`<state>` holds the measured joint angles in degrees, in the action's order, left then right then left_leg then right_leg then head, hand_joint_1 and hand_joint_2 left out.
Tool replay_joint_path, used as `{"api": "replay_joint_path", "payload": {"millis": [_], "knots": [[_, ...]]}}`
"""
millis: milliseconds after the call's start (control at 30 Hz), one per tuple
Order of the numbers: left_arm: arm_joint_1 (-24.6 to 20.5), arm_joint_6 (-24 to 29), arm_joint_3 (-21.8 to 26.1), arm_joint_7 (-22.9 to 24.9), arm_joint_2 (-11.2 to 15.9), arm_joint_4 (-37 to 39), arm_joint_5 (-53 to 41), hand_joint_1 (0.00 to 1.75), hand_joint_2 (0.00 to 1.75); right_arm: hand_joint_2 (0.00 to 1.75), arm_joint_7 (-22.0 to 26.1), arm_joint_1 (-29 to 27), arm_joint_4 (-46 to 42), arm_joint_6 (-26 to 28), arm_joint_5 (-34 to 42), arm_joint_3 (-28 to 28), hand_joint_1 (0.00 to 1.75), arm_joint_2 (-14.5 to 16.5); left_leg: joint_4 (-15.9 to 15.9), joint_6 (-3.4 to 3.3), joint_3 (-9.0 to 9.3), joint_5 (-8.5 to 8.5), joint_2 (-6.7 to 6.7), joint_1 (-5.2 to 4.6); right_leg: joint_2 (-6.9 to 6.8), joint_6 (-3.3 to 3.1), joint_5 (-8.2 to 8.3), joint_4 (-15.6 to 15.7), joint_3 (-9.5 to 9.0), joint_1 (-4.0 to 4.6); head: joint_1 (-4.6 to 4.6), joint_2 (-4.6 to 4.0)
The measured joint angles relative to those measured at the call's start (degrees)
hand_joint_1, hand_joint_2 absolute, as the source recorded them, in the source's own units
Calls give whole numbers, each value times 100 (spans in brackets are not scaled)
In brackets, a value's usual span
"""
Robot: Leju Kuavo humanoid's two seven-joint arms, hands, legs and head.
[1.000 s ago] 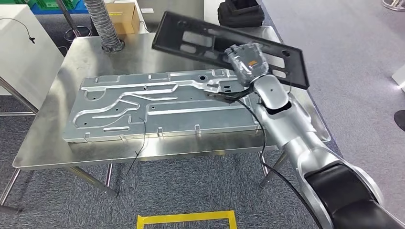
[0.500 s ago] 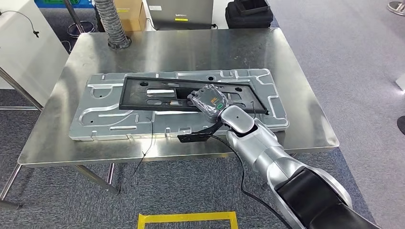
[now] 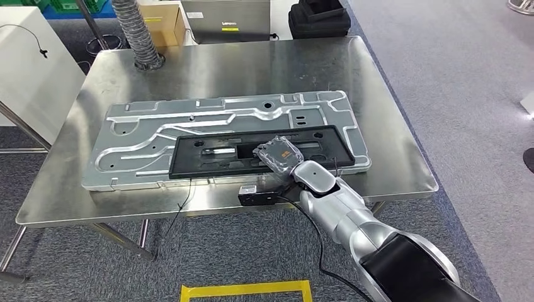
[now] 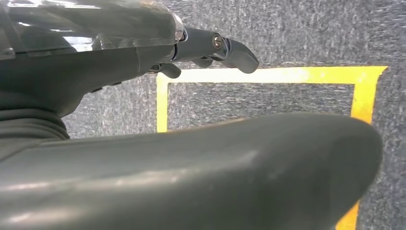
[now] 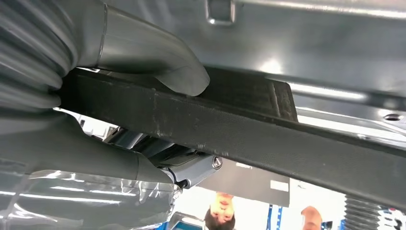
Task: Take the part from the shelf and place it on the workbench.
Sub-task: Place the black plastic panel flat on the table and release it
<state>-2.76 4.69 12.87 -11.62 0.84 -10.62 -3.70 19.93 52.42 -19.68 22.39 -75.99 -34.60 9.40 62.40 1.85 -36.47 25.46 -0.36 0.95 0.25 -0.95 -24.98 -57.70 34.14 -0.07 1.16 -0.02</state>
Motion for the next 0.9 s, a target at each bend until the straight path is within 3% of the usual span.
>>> {"api": "replay_joint_path", "payload": {"millis": [67, 133, 200, 267, 333, 367, 400, 433, 500, 567, 667, 733, 833, 867, 900], "knots": [[-4, -1, 4, -3, 1, 0, 2, 0, 0, 175, -4, 0, 34, -7, 10, 5, 175, -6, -390, -63, 205, -80, -6, -6, 9, 55, -17, -22, 4, 28, -1, 0], [2, -2, 5, -5, 1, 0, 4, 0, 0, 175, -8, -6, 72, -15, 9, 9, 175, -14, -411, -148, 215, -73, -6, -16, 19, 106, -12, -20, 4, 36, -2, 0], [3, -17, 7, -6, -2, 0, 7, 0, 87, 87, -21, -10, 103, -45, -4, 9, 87, -24, -432, -217, 221, -93, 5, -8, 18, 163, -106, -129, 39, 21, -2, 0], [-5, -49, 16, -8, -2, 0, 19, 0, 175, 0, -55, -33, 131, -87, -20, 9, 0, -30, -446, -270, 218, -109, 16, -1, 10, 216, -430, -670, 276, 0, -2, 0], [-4, -73, 29, -10, -1, 0, 37, 0, 175, 0, -95, -90, 161, -114, -36, 9, 0, -32, -443, -295, 206, -112, 19, -13, 7, 245, -777, -1455, 642, -13, -2, 0], [0, -78, 33, -10, -1, 0, 44, 0, 175, 0, -110, -121, 174, -124, -45, 9, 0, -33, -441, -299, 203, -111, 19, -19, 7, 248, -824, -1680, 752, -16, -2, 0], [4, -80, 36, -9, -1, 0, 44, 0, 175, 0, -120, -141, 188, -131, -54, 9, 0, -34, -438, -301, 203, -111, 17, -25, 7, 239, -758, -1686, 756, -16, -2, 0], [7, -76, 37, -8, -2, 0, 34, 0, 175, 0, -127, -147, 201, -141, -63, 9, 0, -34, -434, -301, 205, -110, 15, -32, 7, 218, -594, -1458, 648, -13, -2, 0], [3, -67, 37, -3, -10, 0, 9, 0, 87, 0, -137, -125, 214, -162, -81, 9, 0, -35, -427, -292, 209, -106, 11, -53, 5, 138, -215, -635, 247, 14, -2, 0], [-4, -63, 38, -1, -21, 0, -5, 0, 0, 0, -141, -92, 217, -168, -89, 9, 0, -35, -422, -257, 200, -104, 12, -71, -4, 82, -58, -105, 4, 49, -2, 0], [-7, -60, 60, 10, -22, 0, -4, 0, 0, 0, -95, -79, 216, -104, -9, 17, 0, -39, -437, -172, 202, -106, 16, -67, -13, 35, -30, 7, -33, 42, -2, 1], [-10, -55, 83, 22, -25, 0, -9, 0, 0, 0, 13, -79, 202, 36, 171, 66, 0, -39, -237, -115, 127, 49, 16, -69, -23, -11, 11, 82, -75, -1, -1, 1], [-4, -43, 111, 36, -32, 0, -21, 0, 0, 0, 202, -90, 184, 243, 447, 195, 0, -33, 820, -42, -339, 573, 16, -39, -31, -41, 23, 106, -93, -12, -1, 0], [2, -41, 121, 41, -32, 0, -22, 0, 0, 0, 279, -108, 179, 315, 537, 239, 0, -32, 1097, -21, -467, 650, 17, -26, -31, -42, 19, 101, -93, -12, -1, 0], [7, -39, 129, 46, -32, 0, -25, 0, 0, 0, 396, -133, 161, 438, 669, 292, 0, -31, 1172, -4, -503, 619, 17, -14, -30, -39, 15, 92, -94, -14, 0, 0]]}}
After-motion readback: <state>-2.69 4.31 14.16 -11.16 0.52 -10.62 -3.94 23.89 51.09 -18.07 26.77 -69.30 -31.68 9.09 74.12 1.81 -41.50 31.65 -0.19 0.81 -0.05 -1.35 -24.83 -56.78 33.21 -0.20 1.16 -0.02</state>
